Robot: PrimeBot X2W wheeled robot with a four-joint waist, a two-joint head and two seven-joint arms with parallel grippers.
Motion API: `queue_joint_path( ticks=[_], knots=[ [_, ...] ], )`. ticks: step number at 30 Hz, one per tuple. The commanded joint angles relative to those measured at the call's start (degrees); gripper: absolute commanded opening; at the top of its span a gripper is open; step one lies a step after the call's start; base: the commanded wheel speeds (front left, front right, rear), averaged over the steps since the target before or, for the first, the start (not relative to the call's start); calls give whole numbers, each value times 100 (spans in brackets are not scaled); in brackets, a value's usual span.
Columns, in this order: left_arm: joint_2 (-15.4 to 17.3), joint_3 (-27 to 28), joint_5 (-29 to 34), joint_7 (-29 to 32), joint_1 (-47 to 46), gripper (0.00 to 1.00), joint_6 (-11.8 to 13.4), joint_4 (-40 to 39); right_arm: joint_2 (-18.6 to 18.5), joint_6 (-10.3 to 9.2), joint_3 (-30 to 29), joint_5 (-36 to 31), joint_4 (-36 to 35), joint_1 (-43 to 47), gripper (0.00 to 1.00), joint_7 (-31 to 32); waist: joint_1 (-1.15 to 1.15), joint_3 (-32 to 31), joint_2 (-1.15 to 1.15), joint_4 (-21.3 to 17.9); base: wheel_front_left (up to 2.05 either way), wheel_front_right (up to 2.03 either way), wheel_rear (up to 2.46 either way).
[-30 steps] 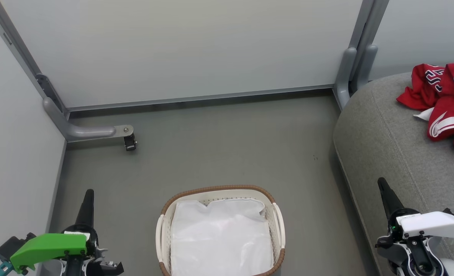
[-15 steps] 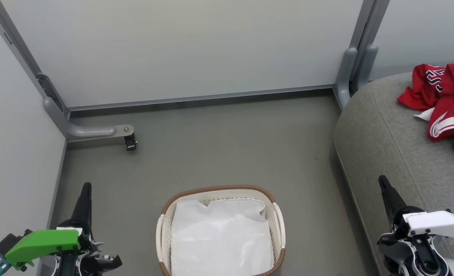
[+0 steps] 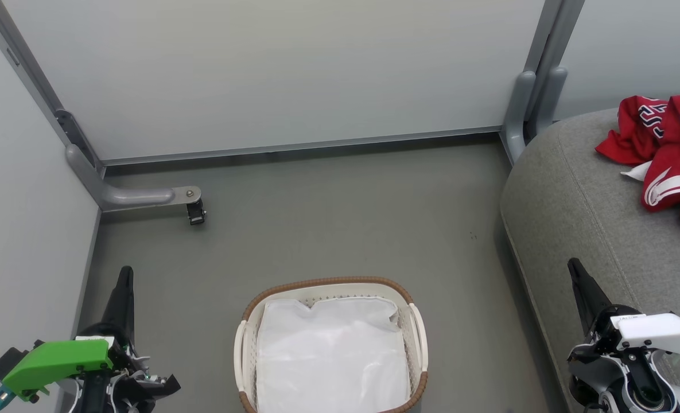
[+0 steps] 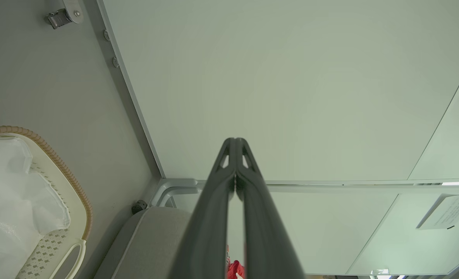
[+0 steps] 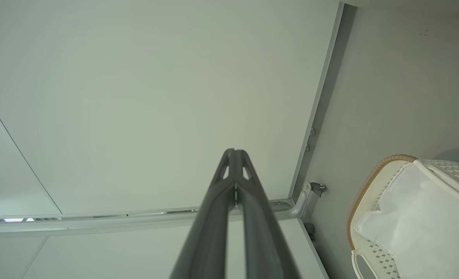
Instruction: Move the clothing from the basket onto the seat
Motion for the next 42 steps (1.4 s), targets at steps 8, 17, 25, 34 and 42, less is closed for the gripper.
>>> queue_joint_path(
  ticks=[8,17,25,34,42],
  knots=[
    [-1,11,-22,21,-55,0,-39,-10,-34,-4,-14,21,-26,-45,0,16,0,0,0,0,0,0,0],
    [-1,10,-23,20,-55,0,-39,-11,-34,-4,-14,21,-25,-45,0,16,0,0,0,0,0,0,0],
    [-1,10,-22,19,-55,0,-38,-11,-34,-4,-13,21,-25,-44,0,16,0,0,0,0,0,0,0],
    [-1,10,-22,19,-55,0,-38,-11,-34,-4,-13,22,-26,-44,0,16,0,0,0,0,0,0,0],
    [-1,9,-22,18,-55,0,-37,-11,-34,-4,-13,22,-26,-44,0,16,0,0,0,0,0,0,0]
  ],
)
